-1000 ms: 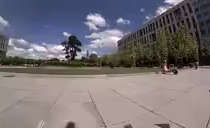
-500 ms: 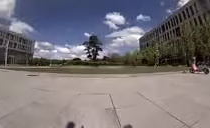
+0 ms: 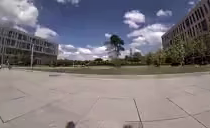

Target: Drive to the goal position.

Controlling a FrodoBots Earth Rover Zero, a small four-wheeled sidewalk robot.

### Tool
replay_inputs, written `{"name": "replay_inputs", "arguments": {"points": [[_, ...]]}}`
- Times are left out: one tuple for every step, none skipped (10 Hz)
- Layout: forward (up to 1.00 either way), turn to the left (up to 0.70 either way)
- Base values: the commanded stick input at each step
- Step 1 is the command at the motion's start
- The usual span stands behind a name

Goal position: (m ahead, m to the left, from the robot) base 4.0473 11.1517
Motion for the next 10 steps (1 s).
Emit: {"name": "replay_inputs", "arguments": {"points": [[0.70, 0.35], [0.70, 0.34], [0.70, 0.26], [0.70, 0.17], [0.70, 0.03], [0.70, 0.01], [0.70, 0.00], [0.70, 0.00], [0.70, 0.00], [0.70, 0.21]]}}
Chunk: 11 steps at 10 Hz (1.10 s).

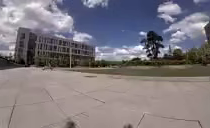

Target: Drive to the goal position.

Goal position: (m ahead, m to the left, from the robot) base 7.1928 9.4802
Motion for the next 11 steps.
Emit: {"name": "replay_inputs", "arguments": {"points": [[0.70, 0.30], [0.70, 0.35], [0.70, 0.35], [0.70, 0.35], [0.70, 0.35], [0.70, 0.35], [0.70, 0.35], [0.70, 0.35], [0.70, 0.35], [0.70, 0.35], [0.70, 0.35]]}}
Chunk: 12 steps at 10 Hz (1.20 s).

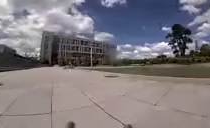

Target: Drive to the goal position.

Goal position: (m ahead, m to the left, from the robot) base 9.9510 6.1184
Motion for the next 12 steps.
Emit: {"name": "replay_inputs", "arguments": {"points": [[0.70, 0.35], [0.70, 0.35], [0.70, 0.35], [0.70, 0.35], [0.70, 0.00], [0.70, 0.00], [0.70, 0.00], [0.70, 0.00], [0.70, 0.00], [0.70, 0.00], [0.70, 0.00], [0.70, 0.00]]}}
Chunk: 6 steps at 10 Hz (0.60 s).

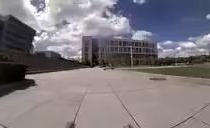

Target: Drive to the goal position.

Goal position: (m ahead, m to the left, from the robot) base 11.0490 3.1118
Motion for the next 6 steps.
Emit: {"name": "replay_inputs", "arguments": {"points": [[0.70, 0.00], [0.70, 0.00], [0.70, 0.00], [0.70, 0.00], [0.70, 0.00], [0.70, 0.00]]}}
